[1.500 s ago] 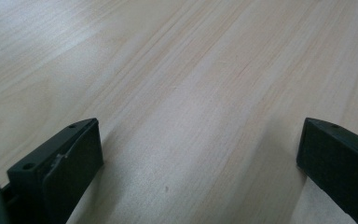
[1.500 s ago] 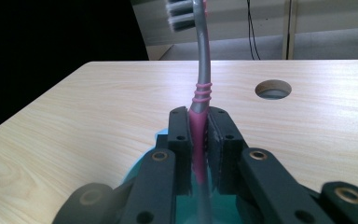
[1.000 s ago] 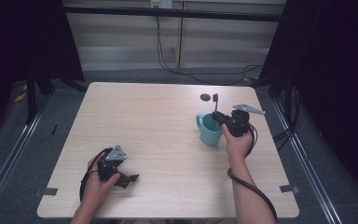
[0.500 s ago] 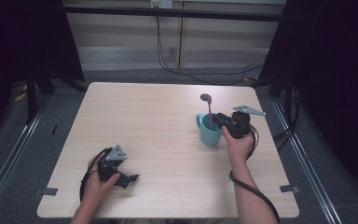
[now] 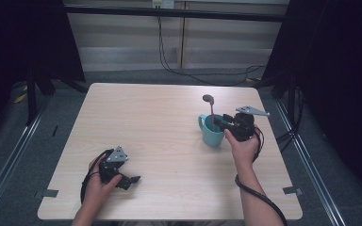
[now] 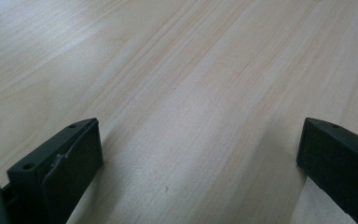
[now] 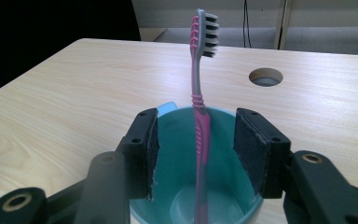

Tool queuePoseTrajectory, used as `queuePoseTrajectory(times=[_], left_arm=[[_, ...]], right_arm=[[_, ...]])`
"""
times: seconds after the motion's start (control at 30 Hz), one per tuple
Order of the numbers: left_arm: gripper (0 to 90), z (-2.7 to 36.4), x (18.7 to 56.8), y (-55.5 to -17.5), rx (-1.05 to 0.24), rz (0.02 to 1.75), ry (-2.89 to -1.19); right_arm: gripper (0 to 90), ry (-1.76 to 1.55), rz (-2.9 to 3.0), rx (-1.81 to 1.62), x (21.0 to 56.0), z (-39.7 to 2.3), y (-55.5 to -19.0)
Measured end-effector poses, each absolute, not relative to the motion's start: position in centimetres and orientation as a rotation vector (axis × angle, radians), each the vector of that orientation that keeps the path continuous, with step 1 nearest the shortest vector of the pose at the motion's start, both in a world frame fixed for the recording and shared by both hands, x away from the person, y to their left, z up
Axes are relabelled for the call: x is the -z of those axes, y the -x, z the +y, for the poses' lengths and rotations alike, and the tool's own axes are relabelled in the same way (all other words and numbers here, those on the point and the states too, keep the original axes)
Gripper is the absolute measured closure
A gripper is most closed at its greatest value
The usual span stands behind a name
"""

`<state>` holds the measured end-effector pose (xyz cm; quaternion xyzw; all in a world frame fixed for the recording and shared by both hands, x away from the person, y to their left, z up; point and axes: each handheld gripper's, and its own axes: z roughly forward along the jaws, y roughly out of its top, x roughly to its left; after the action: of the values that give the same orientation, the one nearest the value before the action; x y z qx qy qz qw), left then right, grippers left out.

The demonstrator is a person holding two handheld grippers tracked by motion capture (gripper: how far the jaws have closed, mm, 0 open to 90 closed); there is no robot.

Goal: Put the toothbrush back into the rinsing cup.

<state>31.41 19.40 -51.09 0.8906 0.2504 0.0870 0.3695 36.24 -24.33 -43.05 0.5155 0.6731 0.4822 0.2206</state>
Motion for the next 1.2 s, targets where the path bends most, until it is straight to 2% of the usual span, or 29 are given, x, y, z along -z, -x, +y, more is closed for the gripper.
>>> queuePoseTrajectory(times=[0.57, 1.2], left_arm=[[0.0, 19.4, 51.1, -31.4, -0.225, 0.635, -2.293], [0.0, 19.4, 51.1, -31.4, -0.223, 0.642, -2.285]], right_arm=[[35.9, -1.4, 1.934, -1.295, 42.3, -24.1, -35.7], [27.3, -1.364, 1.994, -1.271, 42.0, -24.2, -34.6]])
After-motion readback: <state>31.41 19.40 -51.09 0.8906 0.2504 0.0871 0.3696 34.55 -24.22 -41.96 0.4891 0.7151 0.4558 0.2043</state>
